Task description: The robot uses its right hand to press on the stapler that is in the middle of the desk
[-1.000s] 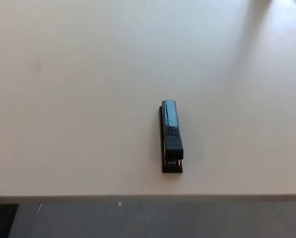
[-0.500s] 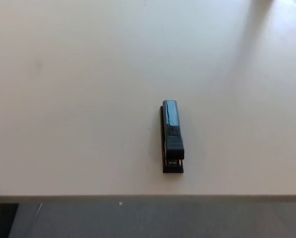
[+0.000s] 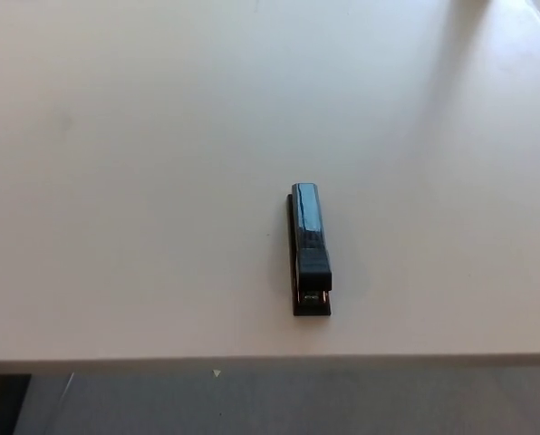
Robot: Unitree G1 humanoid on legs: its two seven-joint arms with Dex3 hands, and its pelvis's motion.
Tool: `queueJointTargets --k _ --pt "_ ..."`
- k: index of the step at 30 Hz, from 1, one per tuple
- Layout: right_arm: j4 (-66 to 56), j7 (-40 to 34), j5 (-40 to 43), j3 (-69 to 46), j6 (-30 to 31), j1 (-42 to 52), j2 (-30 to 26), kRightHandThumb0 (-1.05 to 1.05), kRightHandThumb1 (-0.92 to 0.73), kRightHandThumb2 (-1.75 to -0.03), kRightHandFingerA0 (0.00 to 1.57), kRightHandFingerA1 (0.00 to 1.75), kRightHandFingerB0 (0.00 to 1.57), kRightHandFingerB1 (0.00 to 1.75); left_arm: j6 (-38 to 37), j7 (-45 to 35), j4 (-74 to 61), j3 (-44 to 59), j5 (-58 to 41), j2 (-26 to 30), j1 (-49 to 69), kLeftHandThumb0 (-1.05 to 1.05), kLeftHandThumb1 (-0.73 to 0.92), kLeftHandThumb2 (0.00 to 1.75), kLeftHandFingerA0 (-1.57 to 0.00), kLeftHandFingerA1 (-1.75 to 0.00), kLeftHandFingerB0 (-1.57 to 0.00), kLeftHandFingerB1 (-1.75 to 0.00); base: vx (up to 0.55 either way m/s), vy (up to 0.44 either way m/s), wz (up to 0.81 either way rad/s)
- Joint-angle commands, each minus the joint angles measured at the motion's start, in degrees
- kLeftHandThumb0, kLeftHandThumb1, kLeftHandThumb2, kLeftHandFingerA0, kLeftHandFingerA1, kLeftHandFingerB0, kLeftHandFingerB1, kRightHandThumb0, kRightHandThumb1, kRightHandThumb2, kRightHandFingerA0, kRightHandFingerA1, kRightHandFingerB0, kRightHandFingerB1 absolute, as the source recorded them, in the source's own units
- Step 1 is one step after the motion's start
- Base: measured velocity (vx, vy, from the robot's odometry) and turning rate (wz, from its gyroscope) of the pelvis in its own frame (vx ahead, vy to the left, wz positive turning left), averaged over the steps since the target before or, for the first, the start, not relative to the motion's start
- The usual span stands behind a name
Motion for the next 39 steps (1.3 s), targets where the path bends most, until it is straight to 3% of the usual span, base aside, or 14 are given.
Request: queueJointTargets --k 1,4,5,7,10,14,17,18,20,25,26,27,31,39 --pt "-1.5 -10.35 10.63 -11.91 -3.61 -0.14 -11.52 0.04 -0.72 -0.59 0.81 0.49 0.52 0.41 -1.34 -2.18 1.47 1.75 -3.11 1.29 -1.34 -0.54 0.92 0.81 -0.01 -0.19 -0.03 -0.2 0.0 0.0 0.0" --pt "-2.33 -13.16 10.5 -14.0 -4.54 -1.46 -13.81 -0.08 -0.72 -0.62 1.09 0.65 0.64 0.46 -1.3 -2.01 1.75 1.44 -2.32 2.08 -1.34 -0.66 0.79 1.07 0.0 -0.29 -0.01 -0.29 0.0 0.0 0.0" --pt "-3.17 -13.71 11.69 -15.9 -5.16 -2.59 -15.44 -0.22 -0.67 -0.6 1.3 0.76 0.84 0.56 -1.08 -1.43 1.96 1.26 -1.87 2.41 -1.63 -0.53 0.92 0.79 -0.01 -0.2 -0.03 -0.22 0.0 0.0 0.0" --pt "-4.46 -14.26 12.16 -17.56 -6.6 -4.22 -17.79 -0.14 -0.76 -0.62 1.17 0.71 0.87 0.61 -1.05 -1.63 2.27 1.29 -1.88 2.59 -1.95 -0.52 0.92 0.86 0.0 -0.2 -0.02 -0.21 0.0 0.0 0.0" --pt "-10.83 -13.23 10.71 -18.31 -13.89 -8.48 -21.55 -0.1 -0.64 -0.86 1.38 1.01 0.99 0.91 -1.01 -1.7 3.0 1.55 -2.18 2.39 -2.12 -0.55 0.92 0.81 -0.01 -0.22 -0.03 -0.23 0.0 0.0 0.0" --pt "-22.84 -12.96 10.25 -17.33 -9.78 -15.09 -24.04 -0.19 -0.73 -0.73 1.42 1.04 0.94 1.04 -1.02 -1.48 3.15 1.2 -1.72 2.73 -2.43 -0.51 0.92 0.84 -0.01 -0.15 -0.02 -0.19 0.0 0.0 0.0" --pt "-34.17 -11.15 10.08 -14.79 -7.05 -18.71 -23.8 -0.15 -0.69 -0.79 1.42 1.11 1.02 1.09 -1.34 -1.51 3.4 1.38 -1.94 2.45 -2.65 -0.52 0.92 0.86 -0.01 -0.15 -0.03 -0.19 0.0 0.0 0.0" --pt "-38.87 -9.09 12.12 -13.91 -3.6 -19.97 -23.51 -0.09 -0.52 -1.02 1.38 1.18 1.04 1.05 -1.42 -1.31 3.09 1.29 -1.83 2.39 -2.51 -0.51 0.92 0.86 -0.01 -0.16 -0.03 -0.2 0.0 0.0 0.0" --pt "-49.11 -4.87 16.9 -11.09 1.62 -22.25 -21.84 0.1 -0.46 -1.16 1.39 1.02 1.05 1.06 -1.58 -0.91 3.21 0.78 -1.1 2.68 -2.57 -0.51 0.92 0.83 -0.01 -0.17 -0.02 -0.21 0.0 0.0 0.0" --pt "-64.51 -5.75 17.45 -0.57 9.9 -27.12 -19.69 0.13 -0.41 -1.17 1.4 1.13 1.05 1.01 -1.06 -1.85 3.05 1.37 -2.13 2.31 -2.95 -0.51 0.92 0.84 -0.01 -0.15 -0.02 -0.18 0.0 0.0 0.0" --pt "-65.18 -3.5 17.61 1.67 8.78 -29.09 -19.19 0.16 -0.45 -0.89 1.47 0.82 1.14 0.86 -1.33 -1.79 2.81 1.19 -1.9 2.33 -2.74 -0.55 0.92 0.84 0.0 -0.19 -0.02 -0.21 0.0 0.0 0.0" --pt "-66.28 -1.58 18.58 5.0 9.4 -32.19 -17.71 0.09 -0.52 -1.06 1.38 1.03 1.03 0.99 -1.79 -1.78 2.91 1.1 -1.74 2.33 -2.73 -0.51 0.92 0.85 0.0 -0.19 -0.03 -0.21 0.0 0.0 0.0" --pt "-71.11 -1.51 19.13 12.96 12.2 -38.1 -12.16 -0.05 -0.62 -0.89 1.34 1.12 0.93 0.99 -2.07 -1.47 3.05 0.49 -1.03 2.37 -2.72 -0.52 0.92 0.84 -0.02 -0.21 -0.03 -0.21 0.0 0.0 0.0" --pt "-80.84 -1.9 16.51 28.2 15.42 -40.78 1.26 -0.03 -0.69 -0.88 1.28 1.08 0.88 0.99 -2.09 -1.61 2.82 0.51 -1.2 2.03 -2.52 -0.5 0.92 0.86 0.0 -0.2 -0.03 -0.22 0.0 0.0 0.0"
